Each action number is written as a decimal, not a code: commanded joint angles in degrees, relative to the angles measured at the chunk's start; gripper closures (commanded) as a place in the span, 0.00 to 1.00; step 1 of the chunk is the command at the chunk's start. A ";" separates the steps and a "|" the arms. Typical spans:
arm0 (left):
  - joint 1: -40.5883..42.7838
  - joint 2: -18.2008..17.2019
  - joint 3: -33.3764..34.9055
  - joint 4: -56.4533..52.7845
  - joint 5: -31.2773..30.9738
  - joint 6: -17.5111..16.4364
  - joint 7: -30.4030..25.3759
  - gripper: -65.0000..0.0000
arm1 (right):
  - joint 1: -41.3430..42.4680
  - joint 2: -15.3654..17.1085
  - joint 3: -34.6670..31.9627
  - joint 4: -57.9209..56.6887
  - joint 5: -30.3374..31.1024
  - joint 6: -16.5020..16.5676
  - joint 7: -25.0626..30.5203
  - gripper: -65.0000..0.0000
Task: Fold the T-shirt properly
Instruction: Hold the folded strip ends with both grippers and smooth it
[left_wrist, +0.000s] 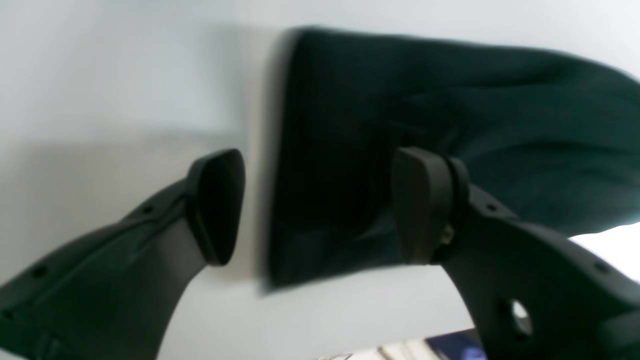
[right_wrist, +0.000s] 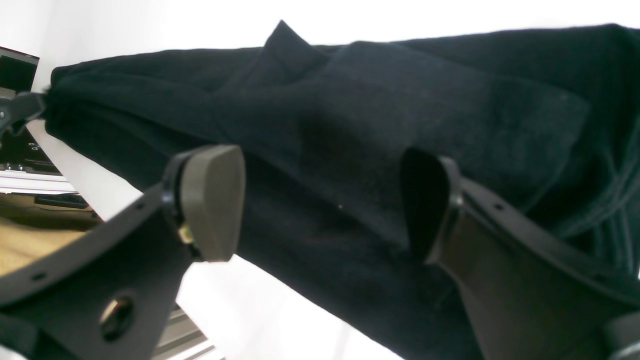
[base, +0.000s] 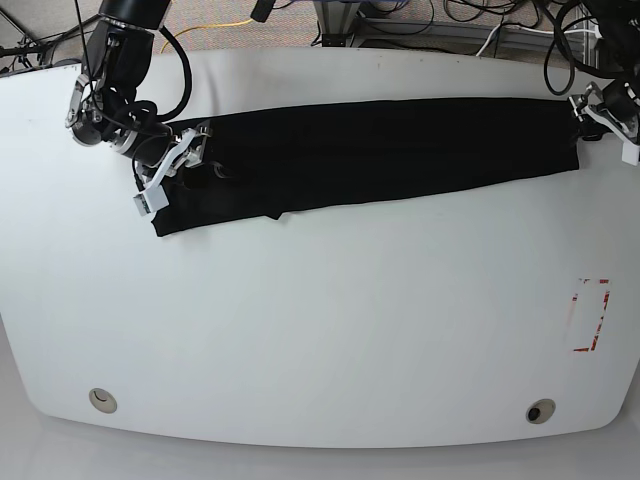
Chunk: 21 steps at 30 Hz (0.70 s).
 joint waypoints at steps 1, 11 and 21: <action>0.91 -1.56 -0.53 1.07 -3.16 -0.10 -0.97 0.34 | 0.38 0.73 0.20 0.98 1.38 0.32 0.73 0.30; -0.94 -1.29 1.93 0.81 0.36 -0.10 -0.97 0.34 | -0.32 0.73 0.20 0.98 1.38 0.32 0.64 0.30; -1.02 -1.03 2.46 0.81 6.51 -0.10 -0.97 0.35 | -0.50 0.73 0.20 0.98 1.38 0.32 0.64 0.30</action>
